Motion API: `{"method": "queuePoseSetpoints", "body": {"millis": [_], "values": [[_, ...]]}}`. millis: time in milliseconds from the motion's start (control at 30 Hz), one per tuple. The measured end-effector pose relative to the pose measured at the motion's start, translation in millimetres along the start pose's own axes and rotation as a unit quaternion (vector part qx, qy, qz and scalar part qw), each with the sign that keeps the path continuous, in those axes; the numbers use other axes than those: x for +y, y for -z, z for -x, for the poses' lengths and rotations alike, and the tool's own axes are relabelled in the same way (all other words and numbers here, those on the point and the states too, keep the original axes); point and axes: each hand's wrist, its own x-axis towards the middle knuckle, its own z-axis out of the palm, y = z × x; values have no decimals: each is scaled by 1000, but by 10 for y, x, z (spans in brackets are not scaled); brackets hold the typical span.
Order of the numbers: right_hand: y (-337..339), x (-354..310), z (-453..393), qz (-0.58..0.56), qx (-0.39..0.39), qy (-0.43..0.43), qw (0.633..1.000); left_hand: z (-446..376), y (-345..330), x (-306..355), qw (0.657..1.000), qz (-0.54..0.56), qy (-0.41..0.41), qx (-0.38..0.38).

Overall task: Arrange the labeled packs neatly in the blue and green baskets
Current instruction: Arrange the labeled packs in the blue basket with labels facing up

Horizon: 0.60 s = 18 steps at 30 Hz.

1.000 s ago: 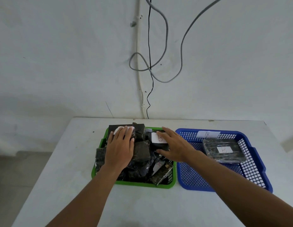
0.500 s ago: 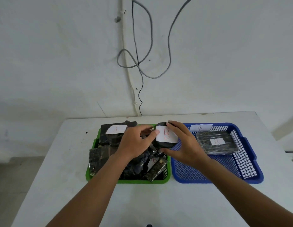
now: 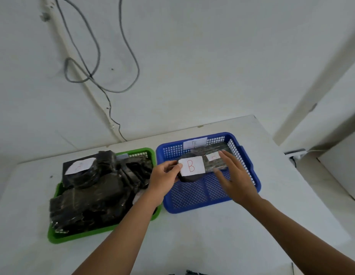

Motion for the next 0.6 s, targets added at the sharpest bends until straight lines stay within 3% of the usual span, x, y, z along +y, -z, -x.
{"method": "queuePoseSetpoints", "body": {"millis": [167,367,500,600], "values": [[169,537,-193,78,13,-114,990,-287,-521,-43,999,-20,38,19],[123,912,-406,35,-79,-222,971,-679,-985,-27,997,-28,66,21],[-2,1021,-487,-41,-6,-281,959,-889,-1191,-56,996,-44,72,42],[-80,1066,-485,-36,17,-300,953,-1020,-1343,-86,995,-53,63,55]]}}
